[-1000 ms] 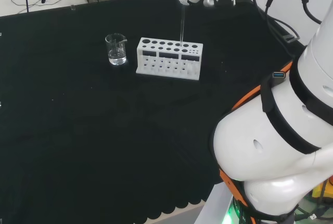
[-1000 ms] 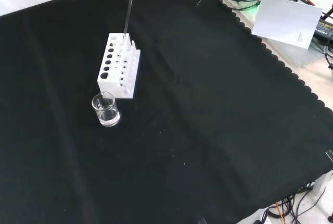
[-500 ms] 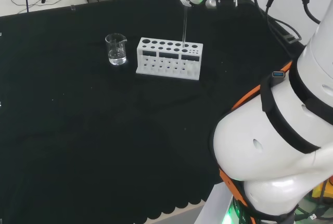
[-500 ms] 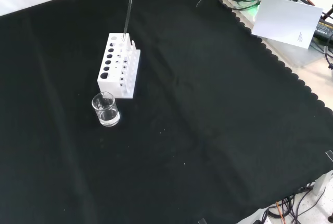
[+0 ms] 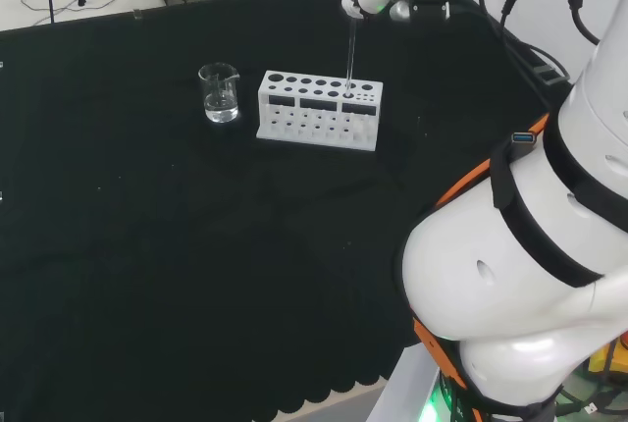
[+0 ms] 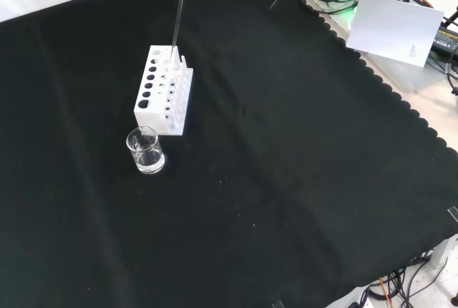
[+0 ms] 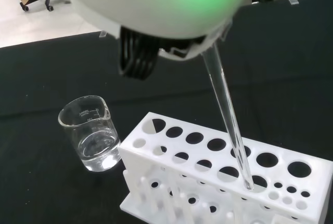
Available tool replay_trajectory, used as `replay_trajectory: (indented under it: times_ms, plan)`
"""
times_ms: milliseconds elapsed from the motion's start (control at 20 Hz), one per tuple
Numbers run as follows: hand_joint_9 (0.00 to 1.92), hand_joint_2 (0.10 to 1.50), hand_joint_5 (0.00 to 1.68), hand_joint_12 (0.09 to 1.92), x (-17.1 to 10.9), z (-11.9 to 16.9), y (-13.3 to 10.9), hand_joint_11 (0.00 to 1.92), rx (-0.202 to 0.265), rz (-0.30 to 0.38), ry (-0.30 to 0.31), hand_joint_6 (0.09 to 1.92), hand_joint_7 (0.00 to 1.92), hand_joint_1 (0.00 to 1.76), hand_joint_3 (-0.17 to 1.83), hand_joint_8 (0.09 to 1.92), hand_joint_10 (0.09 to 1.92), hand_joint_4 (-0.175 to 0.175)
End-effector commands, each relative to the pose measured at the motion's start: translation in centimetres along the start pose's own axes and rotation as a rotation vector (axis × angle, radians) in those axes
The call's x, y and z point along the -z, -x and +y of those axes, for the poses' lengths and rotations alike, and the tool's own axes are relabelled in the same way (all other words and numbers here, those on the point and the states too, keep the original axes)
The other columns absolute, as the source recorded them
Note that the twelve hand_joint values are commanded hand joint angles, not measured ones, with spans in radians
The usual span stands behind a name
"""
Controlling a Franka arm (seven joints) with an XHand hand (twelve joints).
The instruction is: Put the glass rod back on the white test tube rack.
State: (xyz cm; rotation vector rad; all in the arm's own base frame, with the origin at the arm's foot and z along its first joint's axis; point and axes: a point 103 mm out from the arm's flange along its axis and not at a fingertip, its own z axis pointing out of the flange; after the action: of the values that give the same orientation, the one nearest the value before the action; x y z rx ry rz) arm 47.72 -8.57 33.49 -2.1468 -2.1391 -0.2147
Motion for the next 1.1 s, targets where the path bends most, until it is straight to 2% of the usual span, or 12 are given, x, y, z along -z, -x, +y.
replay_trajectory:
  times_ms: [50, 350, 1100]
  plan:
    - [1.91, 0.42, 1.38, 1.06, -0.1, 0.1, 0.1, 1.54, 0.001, 0.004, 0.003, 0.67, 1.64, 1.22, 1.03, 0.97, 0.66, -0.175]
    - [1.91, 0.42, 1.38, 1.06, -0.5, 1.2, 0.1, 1.54, 0.013, 0.005, -0.006, 0.67, 1.64, 1.22, 1.03, 0.97, 0.67, -0.175]
    - [1.91, 0.42, 1.38, 1.06, -1.1, 1.5, 1.6, 1.54, -0.005, 0.017, -0.013, 0.67, 1.64, 1.22, 1.03, 0.98, 0.67, -0.175]
